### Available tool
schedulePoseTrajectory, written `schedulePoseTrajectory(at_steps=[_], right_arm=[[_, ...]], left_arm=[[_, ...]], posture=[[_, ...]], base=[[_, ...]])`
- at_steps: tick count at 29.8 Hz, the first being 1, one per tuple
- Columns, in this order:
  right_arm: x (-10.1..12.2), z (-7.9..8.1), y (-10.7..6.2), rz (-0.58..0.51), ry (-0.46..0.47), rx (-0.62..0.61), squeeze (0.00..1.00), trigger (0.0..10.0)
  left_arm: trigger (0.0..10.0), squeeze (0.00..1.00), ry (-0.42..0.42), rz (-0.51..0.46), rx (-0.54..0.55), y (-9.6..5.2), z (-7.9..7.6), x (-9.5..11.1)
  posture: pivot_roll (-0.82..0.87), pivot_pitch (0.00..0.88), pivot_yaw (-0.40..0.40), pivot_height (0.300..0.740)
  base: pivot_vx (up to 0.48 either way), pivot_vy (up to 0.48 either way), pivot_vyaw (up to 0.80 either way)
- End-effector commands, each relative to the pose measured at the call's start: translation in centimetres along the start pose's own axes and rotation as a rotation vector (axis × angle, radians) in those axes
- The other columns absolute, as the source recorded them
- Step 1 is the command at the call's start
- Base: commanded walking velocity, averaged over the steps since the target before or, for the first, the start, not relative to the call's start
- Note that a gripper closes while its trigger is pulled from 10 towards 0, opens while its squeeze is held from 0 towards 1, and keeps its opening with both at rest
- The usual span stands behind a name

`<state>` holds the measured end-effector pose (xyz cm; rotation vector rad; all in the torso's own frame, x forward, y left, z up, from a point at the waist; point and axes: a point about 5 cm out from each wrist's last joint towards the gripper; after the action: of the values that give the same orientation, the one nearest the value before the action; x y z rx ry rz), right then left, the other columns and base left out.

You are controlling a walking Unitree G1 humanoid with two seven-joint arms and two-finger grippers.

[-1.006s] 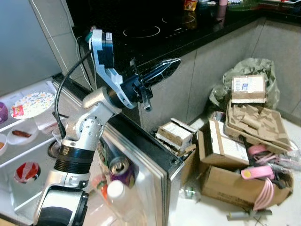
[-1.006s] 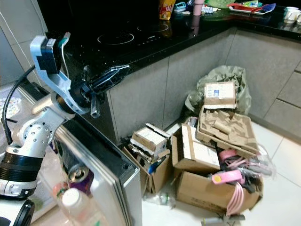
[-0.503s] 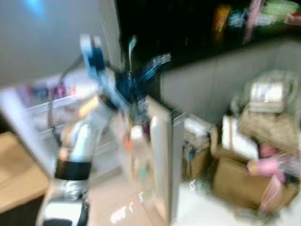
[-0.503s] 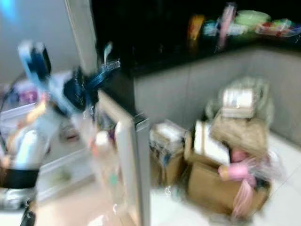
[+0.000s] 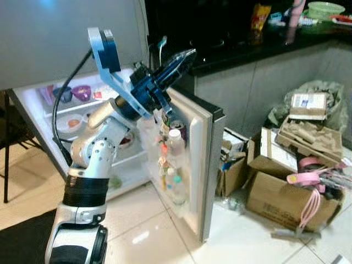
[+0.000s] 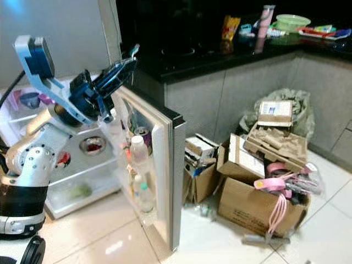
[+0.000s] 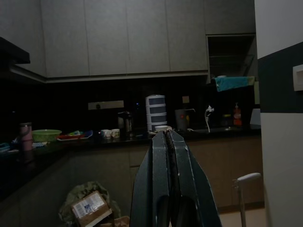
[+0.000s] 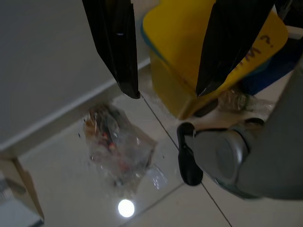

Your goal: Restocking fridge

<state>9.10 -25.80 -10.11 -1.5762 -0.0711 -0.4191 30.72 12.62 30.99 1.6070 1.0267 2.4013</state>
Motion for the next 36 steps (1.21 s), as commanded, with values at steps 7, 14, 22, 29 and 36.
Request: schedulePoseTrajectory(at_steps=[7,14,22,29,36], right_arm=[[-0.1,0.9,0.2,0.001,-0.005,0.012,0.00,10.0],[-0.1,0.8,0.2,0.002,-0.006,0.011,0.00,10.0],[-0.4,-0.5,-0.2,0.007,-0.006,-0.001,0.00,10.0],[-0.9,-1.3,-0.4,0.014,-0.006,-0.010,0.00,10.0],[-0.8,-1.1,-0.3,0.015,-0.015,-0.007,0.00,10.0]], left_arm=[[10.0,0.00,0.030,-0.029,0.066,0.2,1.1,0.3],[10.0,0.00,0.061,-0.007,0.076,0.1,1.2,0.1],[10.0,0.00,0.082,-0.008,0.092,0.3,1.4,-0.1],[10.0,0.00,0.111,0.017,0.089,0.4,1.5,-0.3],[10.0,0.00,0.434,0.240,0.156,3.0,4.5,-0.8]], posture=[[-0.05,0.000,0.000,0.732],[-0.05,0.000,-0.003,0.732],[-0.05,0.000,-0.004,0.732],[-0.05,0.000,-0.006,0.732],[-0.04,0.000,-0.006,0.732]], base=[[0.000,0.000,0.00],[0.000,0.000,0.00],[0.000,0.000,0.00],[0.000,0.000,0.00],[0.000,0.000,0.00]])
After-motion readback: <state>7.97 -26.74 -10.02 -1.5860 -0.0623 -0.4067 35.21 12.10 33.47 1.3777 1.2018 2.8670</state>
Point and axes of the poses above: a point about 5 cm out from each wrist's last joint towards the gripper, its own y axis pointing out of the wrist towards the gripper, its own x axis along the axis of the wrist's last joint, z = x × y, and after that the axes turned 10 degrees about y, right-handed
